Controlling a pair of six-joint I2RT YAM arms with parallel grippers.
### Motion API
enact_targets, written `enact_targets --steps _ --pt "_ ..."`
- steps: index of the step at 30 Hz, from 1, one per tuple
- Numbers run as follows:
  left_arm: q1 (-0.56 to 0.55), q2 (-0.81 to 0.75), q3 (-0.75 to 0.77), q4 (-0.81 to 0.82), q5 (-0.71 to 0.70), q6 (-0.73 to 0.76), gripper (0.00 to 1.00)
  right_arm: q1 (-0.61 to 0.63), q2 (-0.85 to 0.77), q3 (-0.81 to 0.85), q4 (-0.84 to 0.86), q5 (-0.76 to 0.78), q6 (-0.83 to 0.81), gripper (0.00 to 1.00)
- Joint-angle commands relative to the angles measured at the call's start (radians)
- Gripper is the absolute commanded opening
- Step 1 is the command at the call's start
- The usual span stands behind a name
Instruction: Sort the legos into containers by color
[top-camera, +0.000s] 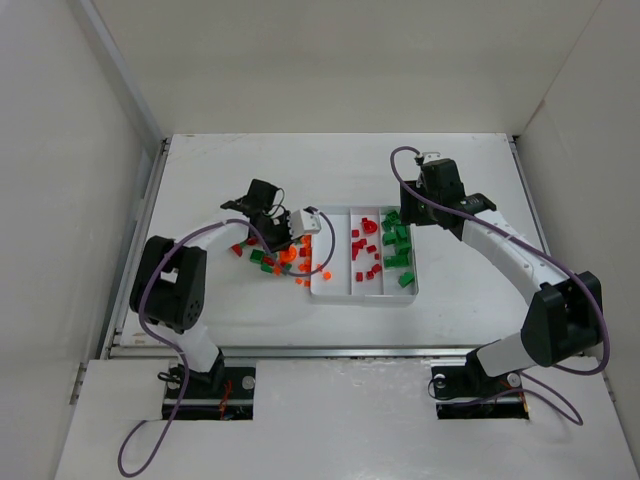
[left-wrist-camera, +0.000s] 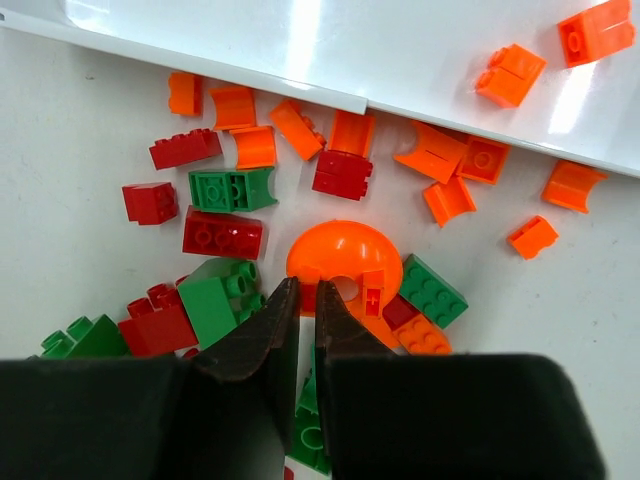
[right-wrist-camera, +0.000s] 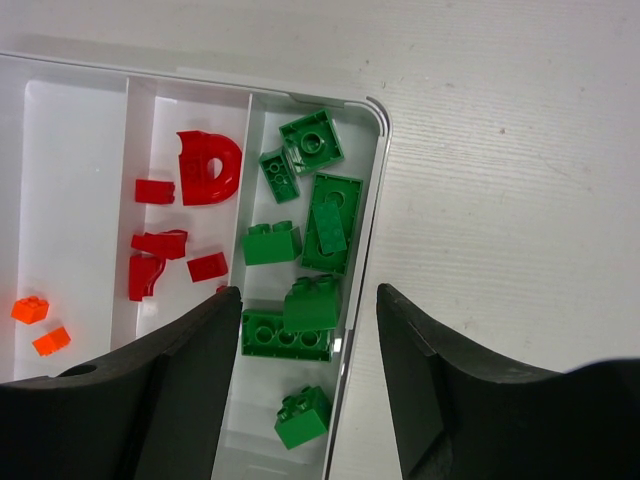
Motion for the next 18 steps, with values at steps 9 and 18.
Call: enact_targets --steps 9,18 --pt "0.006 -0.122 0.062 -0.049 0.134 0.002 0.00 -0.008 -0.001 0.002 0.039 0.009 0.004 0.62" --pt "-0.071 -0.067 0.145 0.029 0.199 -0.063 0.00 -0.008 -0.010 0.002 0.039 0.009 0.004 0.62"
